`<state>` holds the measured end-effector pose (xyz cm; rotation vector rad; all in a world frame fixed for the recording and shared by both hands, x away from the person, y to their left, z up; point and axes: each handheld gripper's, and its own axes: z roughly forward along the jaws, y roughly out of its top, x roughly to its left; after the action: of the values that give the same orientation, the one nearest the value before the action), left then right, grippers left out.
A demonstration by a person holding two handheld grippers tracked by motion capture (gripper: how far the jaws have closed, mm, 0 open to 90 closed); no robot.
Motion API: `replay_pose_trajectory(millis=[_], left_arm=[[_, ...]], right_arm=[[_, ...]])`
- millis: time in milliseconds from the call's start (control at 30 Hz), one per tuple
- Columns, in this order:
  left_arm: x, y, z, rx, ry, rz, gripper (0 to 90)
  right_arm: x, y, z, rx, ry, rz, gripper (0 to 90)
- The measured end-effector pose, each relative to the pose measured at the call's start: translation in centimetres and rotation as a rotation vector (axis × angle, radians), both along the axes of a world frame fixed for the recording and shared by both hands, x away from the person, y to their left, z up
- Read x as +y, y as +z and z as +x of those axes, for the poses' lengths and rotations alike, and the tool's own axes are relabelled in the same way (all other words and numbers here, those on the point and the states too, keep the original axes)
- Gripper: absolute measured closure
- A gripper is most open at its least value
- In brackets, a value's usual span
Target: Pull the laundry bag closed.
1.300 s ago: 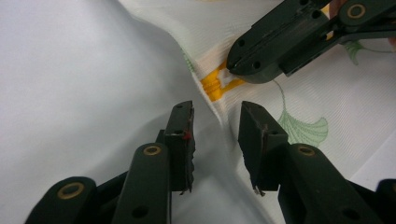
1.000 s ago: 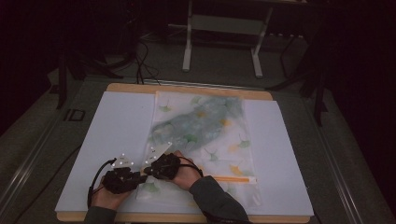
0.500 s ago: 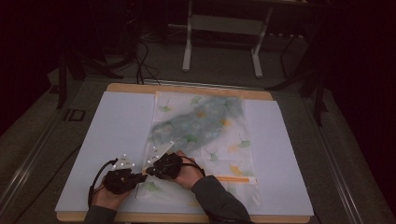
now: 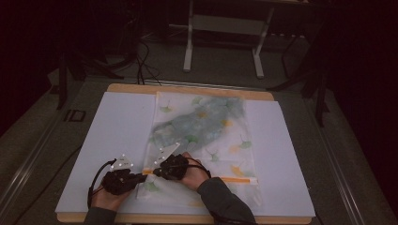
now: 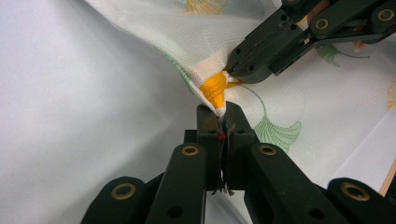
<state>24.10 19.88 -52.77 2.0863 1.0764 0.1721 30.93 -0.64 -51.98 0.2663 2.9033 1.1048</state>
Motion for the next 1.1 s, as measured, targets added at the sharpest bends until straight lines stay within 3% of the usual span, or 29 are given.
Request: replay_pose_trajectory(millis=[1100], left_arm=[[0.4,0.1,-0.1,-0.008,0.009,-0.012,87.7]], right_arm=[[-3.0,-0.5,0.2,-0.025,-0.037,-0.083,90.0]])
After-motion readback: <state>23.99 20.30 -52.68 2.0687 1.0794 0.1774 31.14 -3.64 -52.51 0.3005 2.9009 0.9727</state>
